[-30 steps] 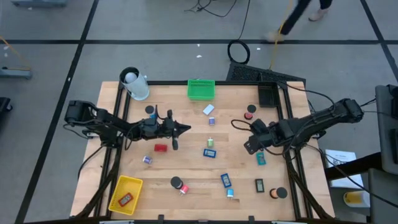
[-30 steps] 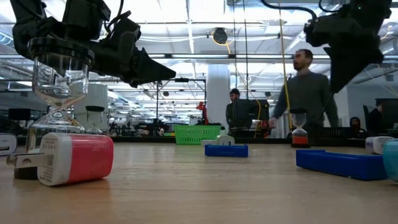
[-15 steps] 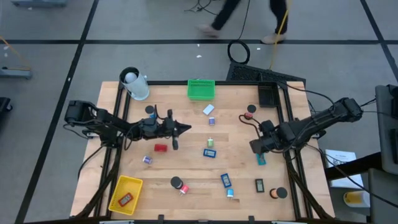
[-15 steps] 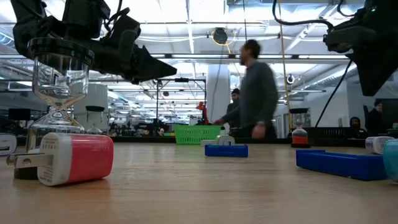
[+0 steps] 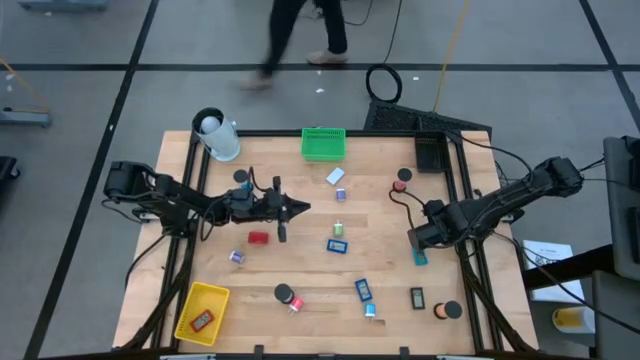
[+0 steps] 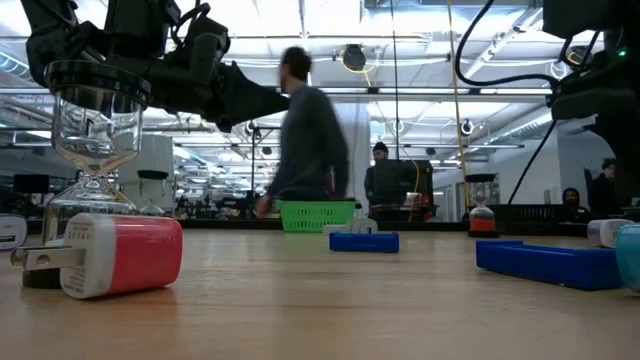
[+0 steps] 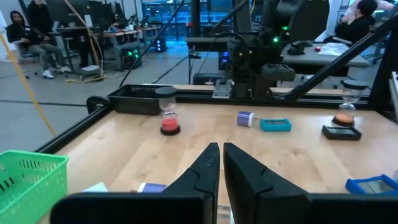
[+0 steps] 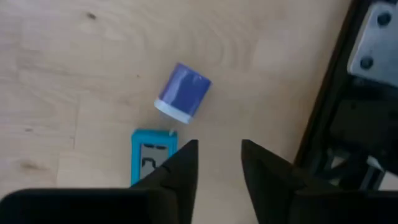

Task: Pick & Place Office items
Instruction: Put the right purple adapter into the black basket

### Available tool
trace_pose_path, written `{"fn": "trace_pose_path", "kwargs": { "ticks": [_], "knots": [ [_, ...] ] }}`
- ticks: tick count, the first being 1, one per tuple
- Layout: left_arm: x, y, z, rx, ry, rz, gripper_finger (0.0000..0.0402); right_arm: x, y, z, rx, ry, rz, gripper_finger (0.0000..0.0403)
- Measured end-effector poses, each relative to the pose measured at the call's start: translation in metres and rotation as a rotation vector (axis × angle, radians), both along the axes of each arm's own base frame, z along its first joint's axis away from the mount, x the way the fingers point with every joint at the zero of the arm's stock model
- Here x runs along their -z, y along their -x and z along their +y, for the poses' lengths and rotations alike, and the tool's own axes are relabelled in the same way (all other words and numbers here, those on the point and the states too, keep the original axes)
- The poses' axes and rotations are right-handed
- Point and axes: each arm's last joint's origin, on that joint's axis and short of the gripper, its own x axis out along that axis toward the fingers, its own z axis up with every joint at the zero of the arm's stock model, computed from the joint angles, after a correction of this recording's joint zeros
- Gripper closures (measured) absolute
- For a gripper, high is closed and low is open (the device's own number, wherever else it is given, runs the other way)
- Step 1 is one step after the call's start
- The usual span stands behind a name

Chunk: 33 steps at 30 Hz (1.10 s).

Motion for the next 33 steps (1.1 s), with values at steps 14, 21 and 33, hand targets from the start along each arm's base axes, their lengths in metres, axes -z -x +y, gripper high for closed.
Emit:
{"fn": "trace_pose_path", "kwargs": {
  "ticks": [14, 21, 33],
  "knots": [
    [0.0, 0.0, 0.0, 0.0, 0.0, 0.001, 0.0371, 0.0, 0.0, -0.001, 0.046, 0.028, -0.016, 0.0182],
    [0.0, 0.0, 0.0, 0.0, 0.0, 0.001, 0.0371, 0.008, 0.004, -0.002, 0.052, 0.04, 0.01, 0.017],
    [0.0, 0.0, 0.0, -0.001, -0.001, 0.001, 0.0371, 0.015, 0.008, -0.004, 0.074, 0.045, 0.023, 0.014]
  ]
}}
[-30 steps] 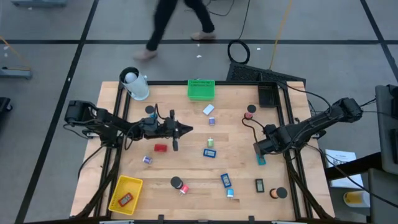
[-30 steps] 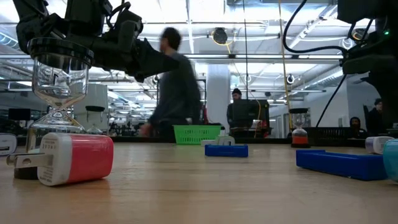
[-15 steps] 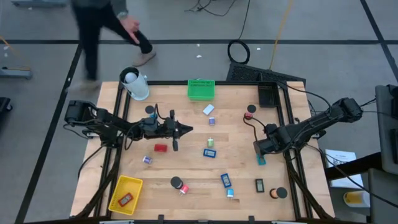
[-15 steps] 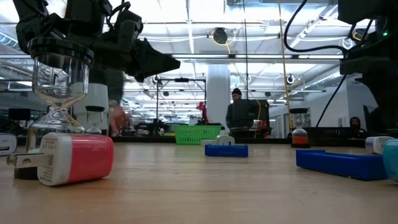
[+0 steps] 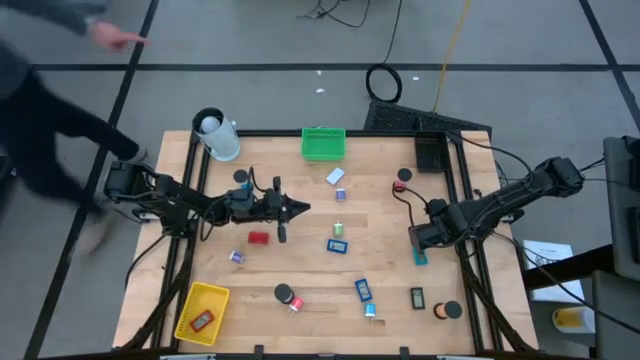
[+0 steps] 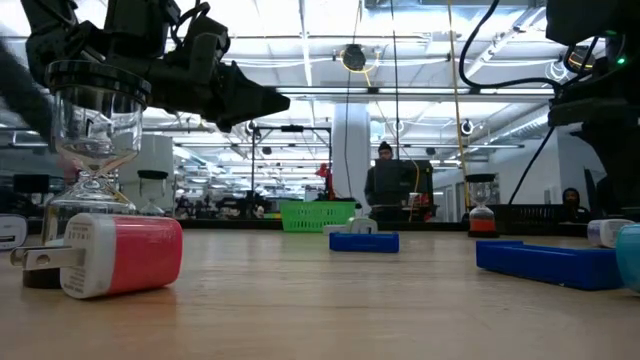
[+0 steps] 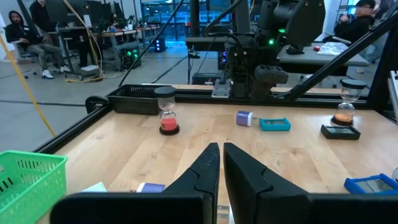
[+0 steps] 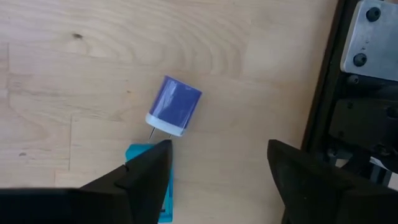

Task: Pick & Place Office items
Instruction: Put the right purple adapter into the black basket

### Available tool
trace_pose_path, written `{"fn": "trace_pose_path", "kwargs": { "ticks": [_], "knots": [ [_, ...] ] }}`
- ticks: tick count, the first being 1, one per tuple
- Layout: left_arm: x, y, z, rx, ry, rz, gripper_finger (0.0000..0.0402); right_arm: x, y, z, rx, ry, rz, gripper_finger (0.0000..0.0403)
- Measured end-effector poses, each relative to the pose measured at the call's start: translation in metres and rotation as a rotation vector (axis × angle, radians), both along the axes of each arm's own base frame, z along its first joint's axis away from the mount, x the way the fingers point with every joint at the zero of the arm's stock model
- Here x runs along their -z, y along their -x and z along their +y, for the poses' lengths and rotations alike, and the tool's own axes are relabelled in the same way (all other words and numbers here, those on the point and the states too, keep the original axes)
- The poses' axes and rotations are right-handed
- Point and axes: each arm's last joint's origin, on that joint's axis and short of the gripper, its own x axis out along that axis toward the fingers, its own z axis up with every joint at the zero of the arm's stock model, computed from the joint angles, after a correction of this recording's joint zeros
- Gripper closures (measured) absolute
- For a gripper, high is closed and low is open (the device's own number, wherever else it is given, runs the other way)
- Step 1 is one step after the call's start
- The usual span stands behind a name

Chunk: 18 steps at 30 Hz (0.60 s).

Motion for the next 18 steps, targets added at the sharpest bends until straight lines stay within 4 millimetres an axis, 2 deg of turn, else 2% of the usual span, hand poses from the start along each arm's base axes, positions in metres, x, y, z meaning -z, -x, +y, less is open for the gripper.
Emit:
{"fn": "trace_pose_path", "kwargs": {
  "ticks": [12, 18],
  "knots": [
    [0.0, 0.0, 0.0, 0.0, 0.0, 0.0, 0.0371, 0.0006, -0.0011, 0.0012, 0.006, -0.031, -0.007, 0.013],
    [0.0, 0.0, 0.0, 0.0, 0.001, 0.0, 0.0371, 0.0009, -0.0016, 0.0046, 0.011, 0.011, -0.046, 0.013]
  ]
}}
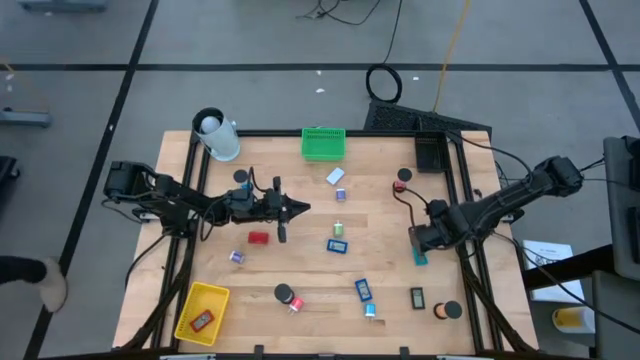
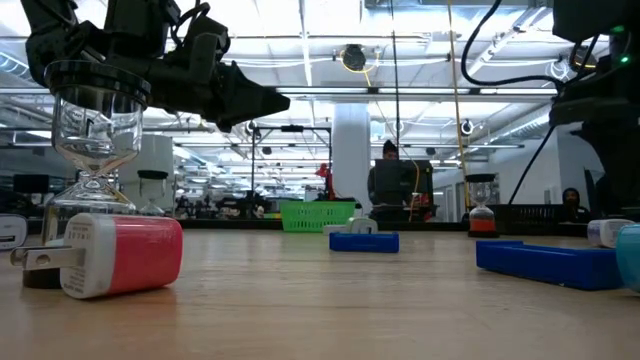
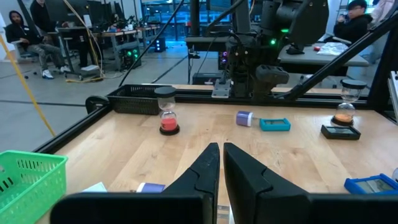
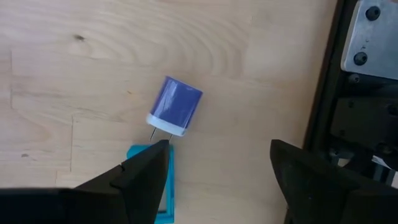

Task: Pick & Place Office items
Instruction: Put the right purple adapter into the black basket

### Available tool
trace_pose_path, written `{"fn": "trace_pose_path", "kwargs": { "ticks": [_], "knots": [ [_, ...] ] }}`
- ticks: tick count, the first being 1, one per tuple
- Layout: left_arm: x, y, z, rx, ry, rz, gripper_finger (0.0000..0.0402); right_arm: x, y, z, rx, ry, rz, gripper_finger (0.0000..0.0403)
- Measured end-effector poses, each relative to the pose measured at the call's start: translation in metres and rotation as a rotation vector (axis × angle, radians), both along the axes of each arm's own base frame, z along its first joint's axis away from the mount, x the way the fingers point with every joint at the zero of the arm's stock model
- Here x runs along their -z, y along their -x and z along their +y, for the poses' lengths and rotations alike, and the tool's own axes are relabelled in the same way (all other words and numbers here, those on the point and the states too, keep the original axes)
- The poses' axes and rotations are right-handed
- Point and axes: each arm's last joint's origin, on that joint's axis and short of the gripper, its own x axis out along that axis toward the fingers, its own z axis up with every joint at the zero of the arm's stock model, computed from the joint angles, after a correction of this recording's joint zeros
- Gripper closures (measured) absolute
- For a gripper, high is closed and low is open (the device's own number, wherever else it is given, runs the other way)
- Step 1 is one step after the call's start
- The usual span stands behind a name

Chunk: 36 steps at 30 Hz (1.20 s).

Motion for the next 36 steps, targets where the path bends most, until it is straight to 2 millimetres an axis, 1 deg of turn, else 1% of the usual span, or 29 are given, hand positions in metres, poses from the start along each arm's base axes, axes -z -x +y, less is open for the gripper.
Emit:
{"fn": "trace_pose_path", "kwargs": {
  "ticks": [4, 10, 13, 17, 22, 26, 33, 35, 36],
  "knots": [
    [0.0, 0.0, 0.0, 0.0, 0.0, 0.0, 0.0371, 0.0, 0.001, 0.003, 0.016, 0.016, -0.016, 0.0131],
    [0.0, 0.0, 0.0, 0.0, 0.0, 0.0, 0.0371, 0.0, -0.002, 0.004, 0.069, 0.121, -0.112, 0.0132],
    [0.0, 0.0, 0.0, 0.0, 0.0, 0.0, 0.0371, 0.011, -0.004, 0.005, 0.084, 0.112, -0.137, 0.0133],
    [0.0, 0.0, 0.0, -0.001, 0.001, -0.002, 0.0371, 0.034, -0.003, 0.001, 0.104, 0.125, -0.155, 0.0133],
    [0.0, 0.0, 0.0, 0.0, 0.001, -0.002, 0.0371, 0.044, 0.001, -0.001, 0.138, 0.162, -0.141, 0.0138],
    [0.0, 0.0, 0.0, -0.001, 0.001, -0.002, 0.0371, 0.044, -0.002, 0.001, 0.12, 0.142, -0.17, 0.0169],
    [0.0, 0.0, 0.0, 0.0, 0.001, -0.002, 0.0371, 0.044, -0.005, 0.003, 0.069, 0.097, -0.179, 0.0264],
    [0.0, 0.0, 0.0, 0.0, 0.001, -0.002, 0.0371, 0.044, -0.005, 0.004, 0.046, 0.085, -0.171, 0.028],
    [0.0, 0.0, 0.0, 0.0, 0.001, -0.002, 0.0371, 0.044, -0.005, 0.004, 0.041, 0.084, -0.169, 0.0279]
  ]
}}
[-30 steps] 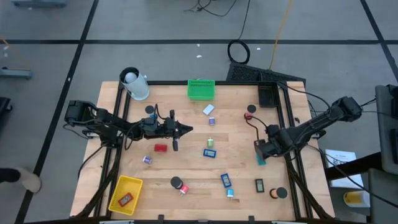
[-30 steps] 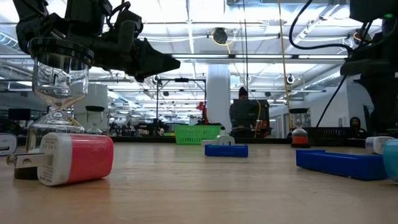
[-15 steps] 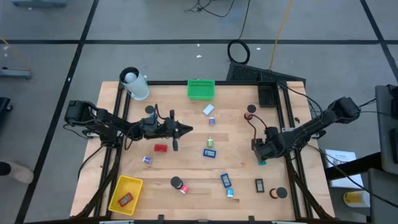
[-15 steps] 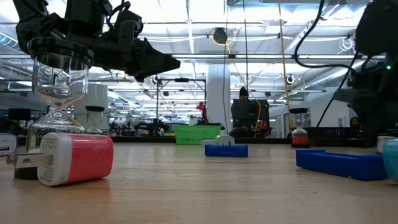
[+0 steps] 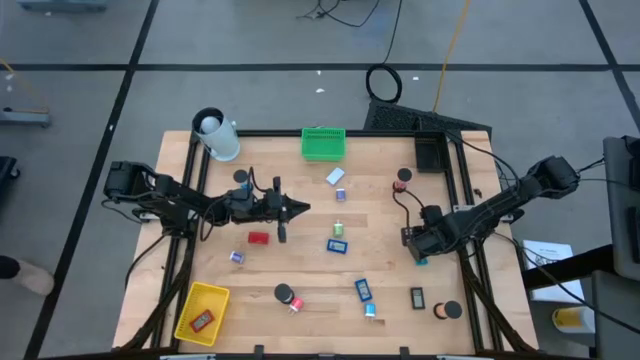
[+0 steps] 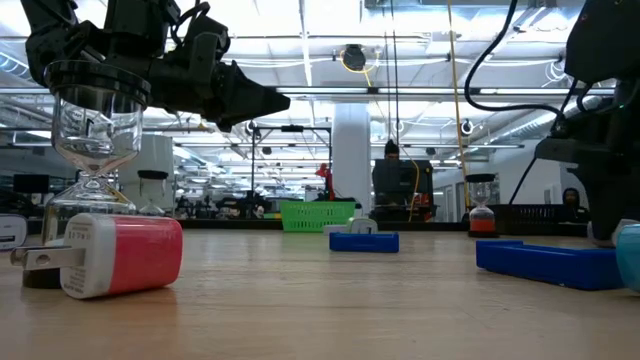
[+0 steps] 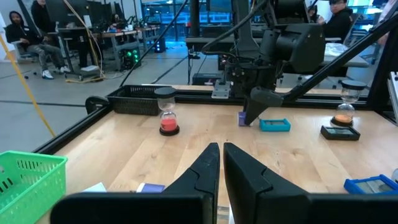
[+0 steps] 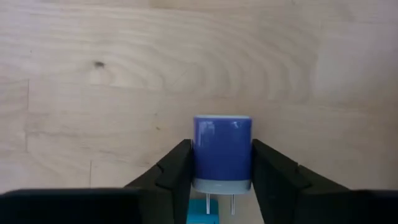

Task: Pick & Place Office items
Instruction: Put the right purple adapter into the black basket

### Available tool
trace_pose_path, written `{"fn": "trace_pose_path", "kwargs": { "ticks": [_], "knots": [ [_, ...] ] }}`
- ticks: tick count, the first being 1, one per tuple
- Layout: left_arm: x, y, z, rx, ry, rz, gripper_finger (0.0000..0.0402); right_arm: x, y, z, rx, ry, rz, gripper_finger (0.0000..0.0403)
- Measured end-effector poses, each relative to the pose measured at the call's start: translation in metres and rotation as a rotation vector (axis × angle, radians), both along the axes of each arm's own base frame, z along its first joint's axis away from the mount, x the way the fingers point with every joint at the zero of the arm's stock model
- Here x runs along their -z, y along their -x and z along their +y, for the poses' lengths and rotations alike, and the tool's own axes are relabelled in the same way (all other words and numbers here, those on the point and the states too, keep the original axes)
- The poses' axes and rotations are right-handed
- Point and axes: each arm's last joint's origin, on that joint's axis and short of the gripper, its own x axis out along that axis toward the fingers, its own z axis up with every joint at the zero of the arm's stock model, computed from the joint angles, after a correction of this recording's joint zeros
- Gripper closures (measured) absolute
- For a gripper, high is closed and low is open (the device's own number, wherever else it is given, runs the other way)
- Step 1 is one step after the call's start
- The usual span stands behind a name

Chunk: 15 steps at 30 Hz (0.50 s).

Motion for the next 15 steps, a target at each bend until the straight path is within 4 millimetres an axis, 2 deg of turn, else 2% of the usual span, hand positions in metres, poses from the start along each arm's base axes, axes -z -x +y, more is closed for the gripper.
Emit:
{"fn": "trace_pose_path", "kwargs": {
  "ticks": [4, 9, 15],
  "knots": [
    [0.0, 0.0, 0.0, 0.0, 0.0, 0.0, 0.0371, 0.0, -0.001, 0.0, -0.035, -0.004, 0.0, 0.0279],
    [0.0, 0.0, 0.0, 0.0, 0.0, 0.0, 0.0371, -0.002, -0.005, 0.003, -0.097, -0.018, -0.026, 0.0259],
    [0.0, 0.0, 0.0, 0.0, 0.0, 0.0, 0.0371, -0.011, -0.012, 0.005, -0.139, -0.021, -0.045, 0.0275]
  ]
}}
